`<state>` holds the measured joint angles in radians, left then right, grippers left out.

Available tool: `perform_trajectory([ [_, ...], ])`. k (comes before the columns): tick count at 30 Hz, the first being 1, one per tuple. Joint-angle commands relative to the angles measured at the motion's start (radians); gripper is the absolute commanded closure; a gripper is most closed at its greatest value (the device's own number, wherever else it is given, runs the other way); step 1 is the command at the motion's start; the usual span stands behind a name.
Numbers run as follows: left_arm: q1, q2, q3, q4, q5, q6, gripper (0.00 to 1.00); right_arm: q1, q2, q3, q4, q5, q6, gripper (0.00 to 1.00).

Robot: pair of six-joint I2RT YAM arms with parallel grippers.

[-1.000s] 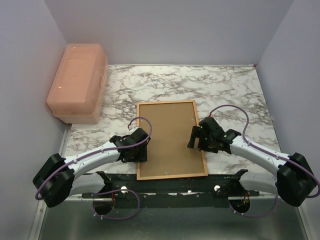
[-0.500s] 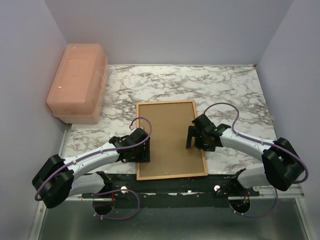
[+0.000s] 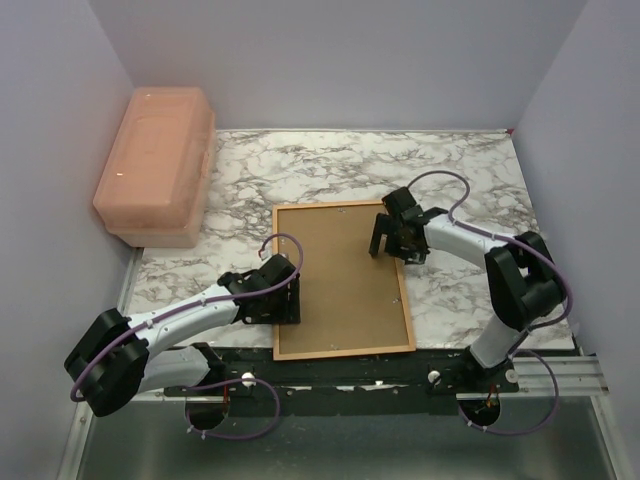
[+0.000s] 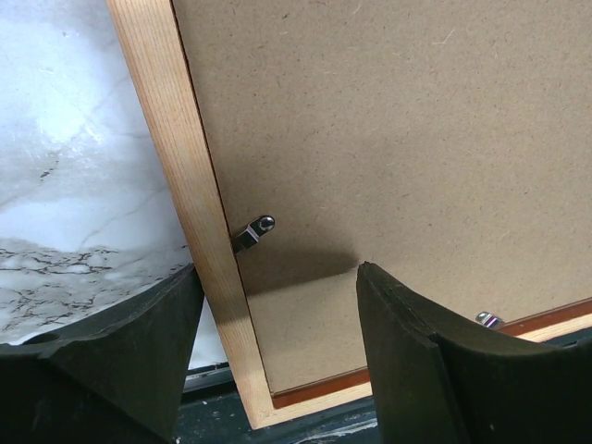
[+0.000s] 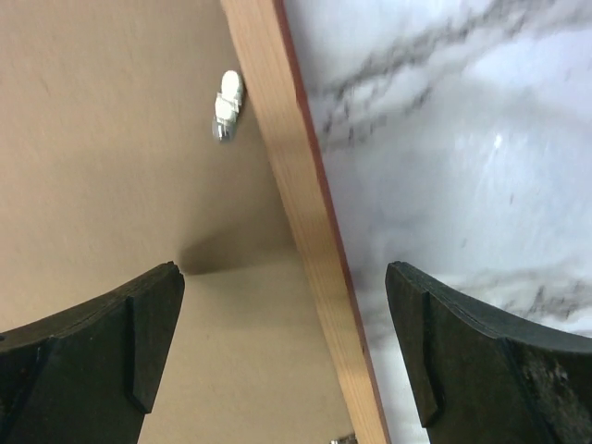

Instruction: Put the photo into the frame

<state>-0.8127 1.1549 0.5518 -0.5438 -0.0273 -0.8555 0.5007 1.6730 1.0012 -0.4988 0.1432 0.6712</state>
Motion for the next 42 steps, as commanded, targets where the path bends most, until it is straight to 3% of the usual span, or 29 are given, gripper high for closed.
perform_trajectory([
  [1, 0.006, 0.035, -0.038, 0.042, 0.035, 0.006, 0.32, -0.062, 0.09, 0.109, -0.002, 0.014, -0.069, 0.0],
  [11, 0.005, 0.083, -0.04, 0.069, 0.046, 0.014, 0.32, -0.126, 0.244, 0.261, -0.016, -0.035, -0.117, 0.08],
  [21, 0.005, 0.094, -0.025, 0.066, 0.043, 0.019, 0.33, -0.126, 0.231, 0.219, -0.005, -0.081, -0.108, 0.43],
  [29, 0.006, 0.075, -0.008, 0.047, 0.035, 0.019, 0.33, -0.126, 0.197, 0.173, 0.001, -0.051, -0.099, 0.58],
  [36, 0.004, 0.057, 0.002, 0.043, 0.037, 0.022, 0.33, -0.127, 0.186, 0.156, -0.017, -0.014, -0.099, 0.97],
  [42, -0.004, 0.033, 0.001, 0.059, 0.067, 0.016, 0.33, -0.126, 0.117, 0.08, -0.028, 0.025, -0.098, 0.99],
])
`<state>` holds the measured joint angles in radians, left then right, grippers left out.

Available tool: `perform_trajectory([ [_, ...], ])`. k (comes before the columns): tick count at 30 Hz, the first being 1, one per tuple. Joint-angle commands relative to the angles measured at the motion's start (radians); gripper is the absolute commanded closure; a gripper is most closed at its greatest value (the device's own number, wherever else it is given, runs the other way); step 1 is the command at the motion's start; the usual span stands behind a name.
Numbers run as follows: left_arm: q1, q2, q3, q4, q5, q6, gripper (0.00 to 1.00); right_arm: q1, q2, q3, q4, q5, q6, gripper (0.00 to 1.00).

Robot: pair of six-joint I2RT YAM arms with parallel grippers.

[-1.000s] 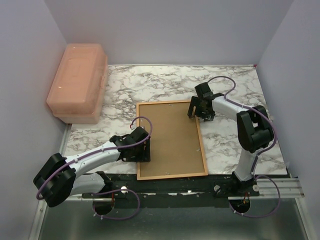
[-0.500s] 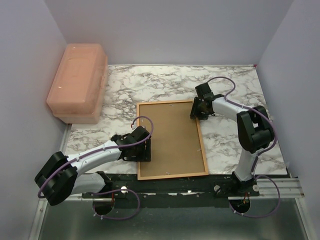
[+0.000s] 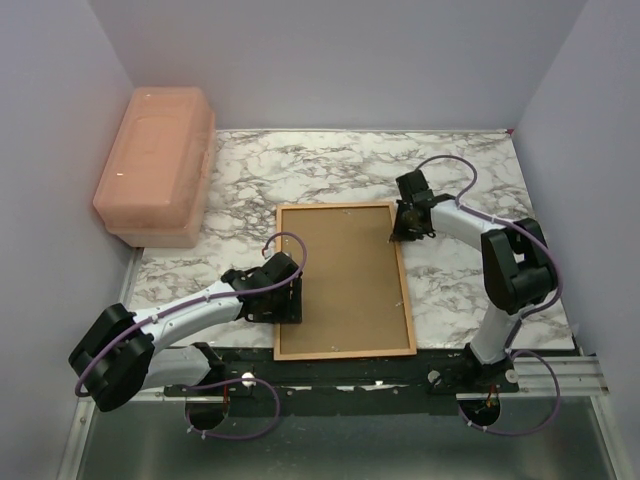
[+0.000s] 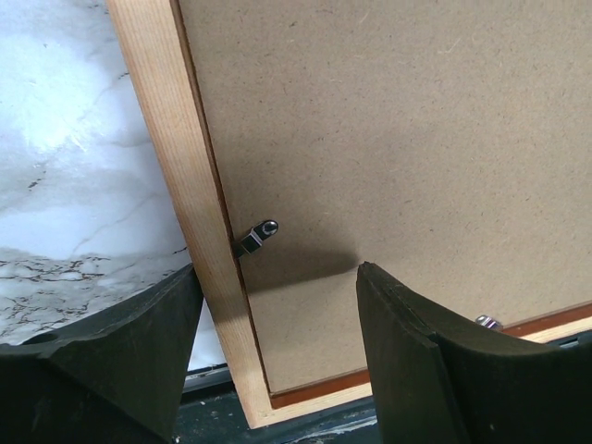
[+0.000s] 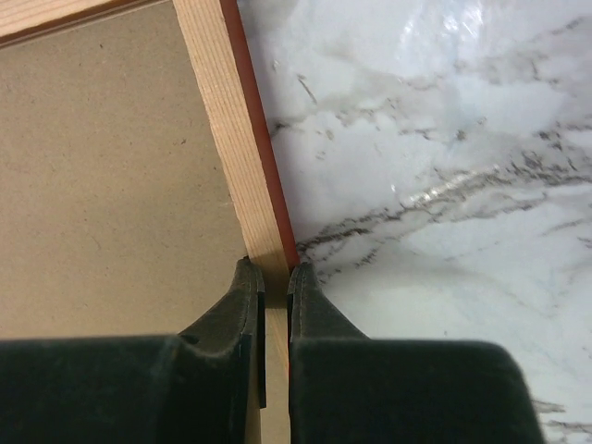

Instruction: Put the photo into the frame

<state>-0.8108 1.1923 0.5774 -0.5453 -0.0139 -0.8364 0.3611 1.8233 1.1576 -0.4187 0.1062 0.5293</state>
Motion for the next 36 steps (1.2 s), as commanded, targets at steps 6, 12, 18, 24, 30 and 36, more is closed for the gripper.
perform_trajectory([
  [6, -0.064, -0.027, -0.014, 0.071, 0.058, -0.049, 0.33, 0.012, -0.138, -0.18, -0.124, 0.075, 0.055, 0.99],
  [12, -0.125, -0.058, -0.01, 0.073, 0.03, -0.095, 0.32, 0.013, -0.236, -0.257, -0.128, 0.087, 0.065, 0.91],
  [18, -0.113, -0.031, 0.034, 0.001, -0.042, -0.076, 0.2, 0.013, -0.203, -0.227, -0.145, 0.104, 0.045, 0.61],
  [24, 0.008, 0.006, 0.096, -0.005, -0.031, 0.022, 0.16, 0.012, -0.24, -0.245, -0.13, 0.045, 0.06, 0.18],
  [30, 0.187, 0.085, 0.176, 0.051, 0.036, 0.134, 0.16, 0.013, -0.323, -0.323, -0.074, -0.054, 0.107, 0.09],
  [36, 0.271, 0.262, 0.328, 0.073, 0.043, 0.185, 0.19, 0.013, -0.348, -0.361, -0.061, -0.077, 0.114, 0.09],
])
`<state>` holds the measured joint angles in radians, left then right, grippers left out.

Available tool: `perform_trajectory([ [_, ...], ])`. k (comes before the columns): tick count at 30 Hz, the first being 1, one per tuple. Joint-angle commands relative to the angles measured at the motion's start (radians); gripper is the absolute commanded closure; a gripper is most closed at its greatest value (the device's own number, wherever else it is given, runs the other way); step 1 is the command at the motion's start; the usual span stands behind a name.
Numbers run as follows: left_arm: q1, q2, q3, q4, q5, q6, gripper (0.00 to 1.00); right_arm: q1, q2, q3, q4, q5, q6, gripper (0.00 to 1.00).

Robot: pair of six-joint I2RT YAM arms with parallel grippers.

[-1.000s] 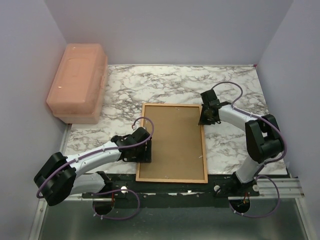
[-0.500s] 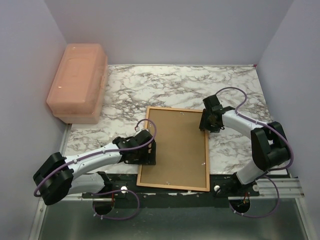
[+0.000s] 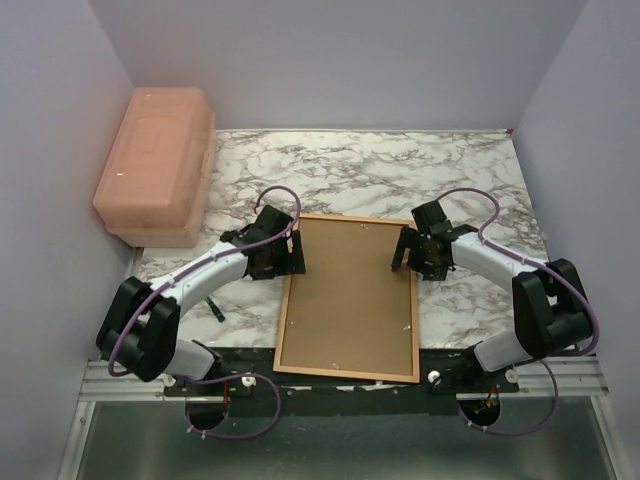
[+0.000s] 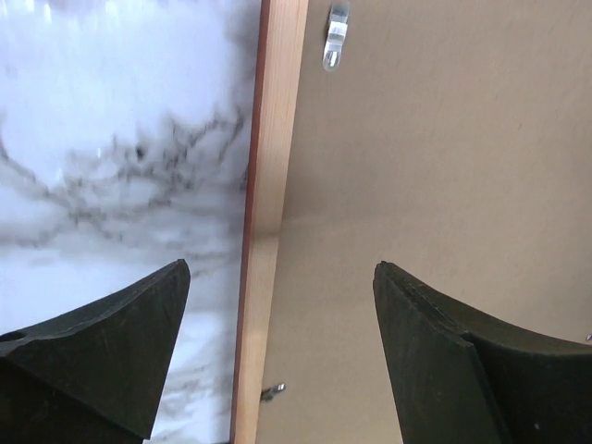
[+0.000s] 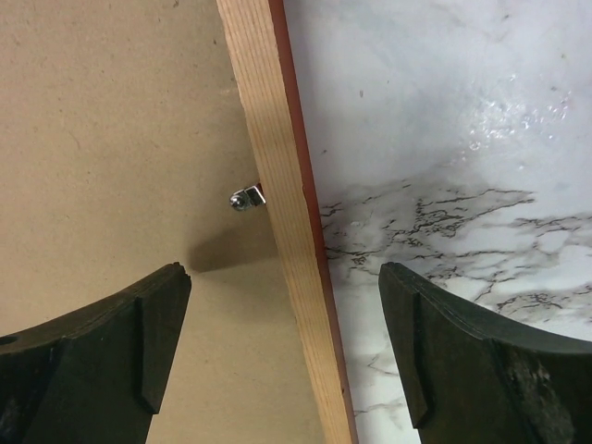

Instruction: Put the photo into the frame

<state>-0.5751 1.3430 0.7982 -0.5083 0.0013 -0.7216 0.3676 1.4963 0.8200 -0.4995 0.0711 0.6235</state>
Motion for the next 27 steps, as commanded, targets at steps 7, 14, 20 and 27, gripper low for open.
perform_trajectory([
  [7, 0.053, 0.322, 0.287, 0.008, -0.028, 0.088, 0.26, 0.007, -0.027, -0.031, 0.016, -0.051, 0.019, 0.08],
  [14, 0.063, 0.456, 0.384, -0.016, -0.067, 0.094, 0.33, 0.007, -0.024, -0.025, 0.018, -0.061, 0.019, 0.08],
  [20, 0.069, 0.532, 0.442, -0.031, -0.1, 0.097, 0.36, 0.007, -0.024, -0.019, 0.017, -0.063, 0.018, 0.08],
  [27, 0.075, 0.576, 0.452, -0.021, -0.108, 0.1, 0.53, 0.007, -0.023, -0.016, 0.011, -0.063, 0.017, 0.08],
])
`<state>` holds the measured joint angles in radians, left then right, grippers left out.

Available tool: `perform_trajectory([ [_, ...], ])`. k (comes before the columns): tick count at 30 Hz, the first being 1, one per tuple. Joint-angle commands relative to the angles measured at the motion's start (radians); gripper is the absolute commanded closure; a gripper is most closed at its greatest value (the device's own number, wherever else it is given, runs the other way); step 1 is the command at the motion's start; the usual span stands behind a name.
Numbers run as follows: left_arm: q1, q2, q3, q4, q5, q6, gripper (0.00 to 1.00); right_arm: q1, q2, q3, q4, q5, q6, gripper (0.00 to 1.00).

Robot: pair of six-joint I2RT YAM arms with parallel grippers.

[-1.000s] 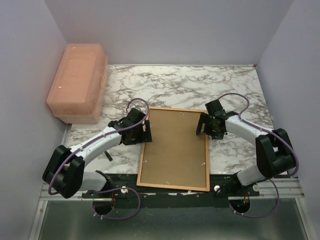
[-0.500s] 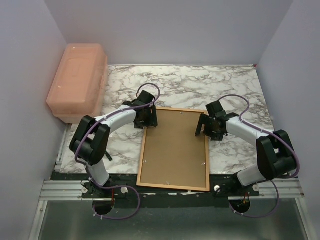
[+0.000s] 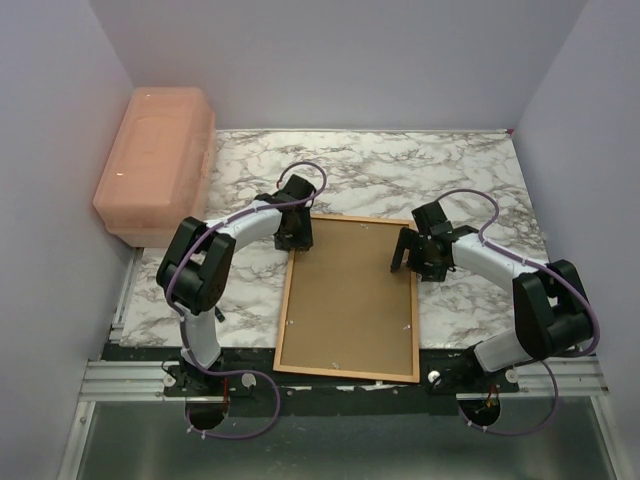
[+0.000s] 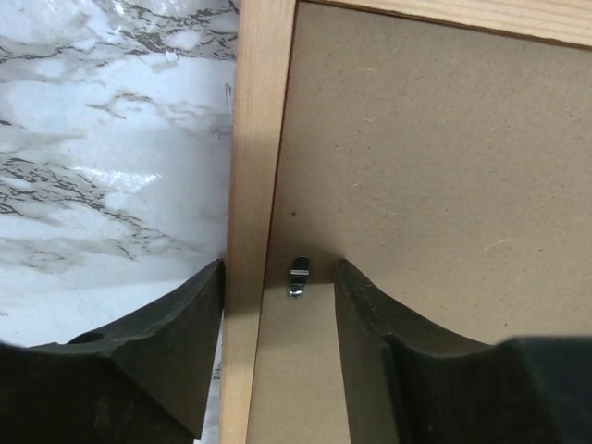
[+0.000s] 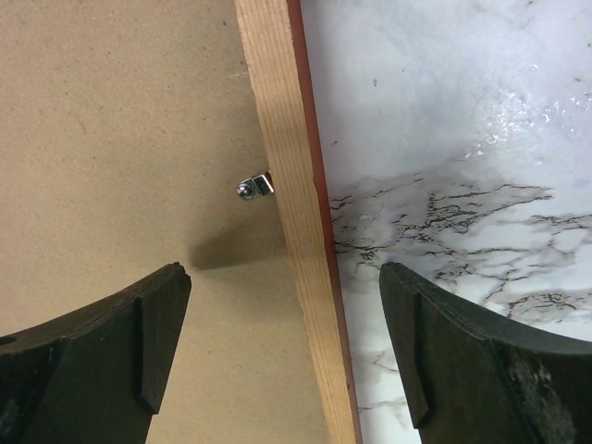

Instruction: Put the photo into the frame

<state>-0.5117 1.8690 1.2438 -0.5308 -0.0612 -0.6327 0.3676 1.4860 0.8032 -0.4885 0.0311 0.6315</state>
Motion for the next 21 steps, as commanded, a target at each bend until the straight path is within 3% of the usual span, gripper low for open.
perform_trajectory([
  [1, 0.011, 0.048, 0.001, 0.006, -0.045, 0.012, 0.6, 0.007, -0.012, 0.0, 0.001, -0.023, 0.008, 0.08],
  [4, 0.012, 0.046, -0.013, 0.017, -0.037, 0.011, 0.86, 0.006, -0.014, 0.002, 0.0, -0.023, 0.008, 0.08],
  [6, 0.012, 0.048, -0.014, 0.019, -0.029, 0.016, 0.99, 0.007, -0.015, 0.003, -0.001, -0.023, 0.008, 0.08],
  [7, 0.012, 0.048, -0.014, 0.019, -0.026, 0.017, 1.0, 0.007, -0.015, 0.004, -0.001, -0.023, 0.01, 0.08],
  [18, 0.018, -0.1, -0.063, 0.039, 0.026, 0.024, 1.0, 0.007, -0.071, -0.011, -0.028, -0.023, 0.016, 0.06],
  [19, 0.021, -0.113, -0.059, 0.031, 0.026, 0.024, 0.92, 0.007, -0.08, -0.012, -0.033, -0.023, 0.018, 0.05],
  [21, 0.025, -0.133, -0.057, 0.017, 0.026, 0.025, 0.61, 0.007, -0.096, -0.017, -0.046, -0.019, 0.021, 0.05],
])
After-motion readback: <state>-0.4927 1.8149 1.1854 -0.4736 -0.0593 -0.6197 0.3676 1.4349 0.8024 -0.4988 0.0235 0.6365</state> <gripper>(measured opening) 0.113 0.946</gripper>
